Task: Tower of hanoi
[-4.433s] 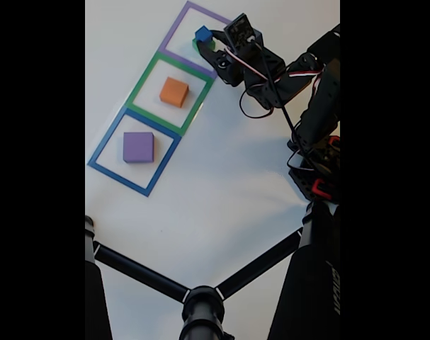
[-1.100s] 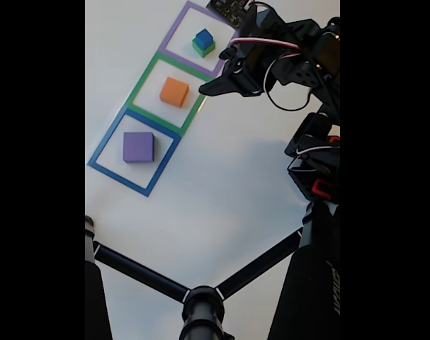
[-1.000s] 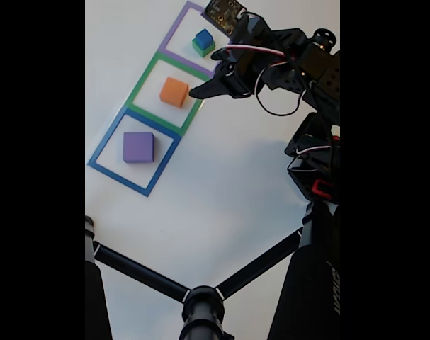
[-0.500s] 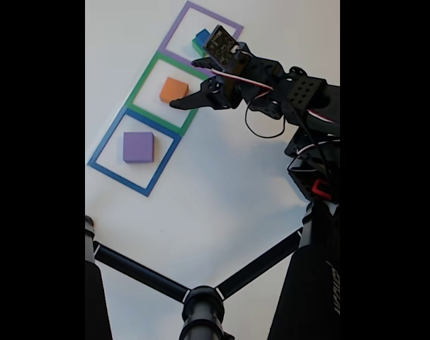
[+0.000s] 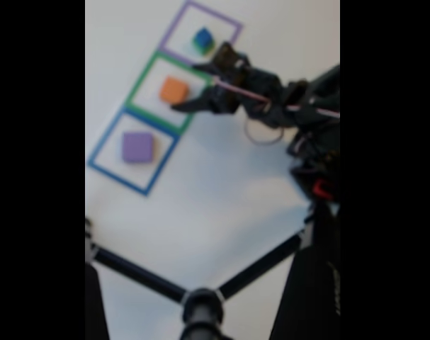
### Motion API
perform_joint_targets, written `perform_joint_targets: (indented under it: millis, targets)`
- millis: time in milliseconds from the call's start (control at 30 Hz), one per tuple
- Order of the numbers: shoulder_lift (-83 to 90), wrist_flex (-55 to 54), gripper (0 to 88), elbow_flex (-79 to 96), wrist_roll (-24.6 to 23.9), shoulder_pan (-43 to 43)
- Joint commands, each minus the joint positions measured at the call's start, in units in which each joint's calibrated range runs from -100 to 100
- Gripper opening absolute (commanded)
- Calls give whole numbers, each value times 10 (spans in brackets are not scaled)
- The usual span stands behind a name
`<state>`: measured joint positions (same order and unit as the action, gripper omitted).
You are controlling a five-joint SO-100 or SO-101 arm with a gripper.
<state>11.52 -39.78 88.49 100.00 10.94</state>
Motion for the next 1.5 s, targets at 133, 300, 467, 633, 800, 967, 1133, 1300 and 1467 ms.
perform_joint_targets:
  millis: [133, 300, 467, 633, 800, 967, 1133, 1300, 1467]
  targets:
    - [-141, -119, 378, -76, 0, -4]
    - [-188, -124, 372, -105, 0, -14]
    - [-203, -129, 367, -101, 0, -35]
    - [-217, -137, 365, -99, 0, -43]
    - [-221, -139, 363, -99, 0, -42]
    - [-224, -138, 358, -98, 0, -42]
    - [-225, -137, 351, -97, 0, -46]
    - [-226, -136, 323, -94, 0, -47]
    - [-229, -130, 273, -93, 0, -48]
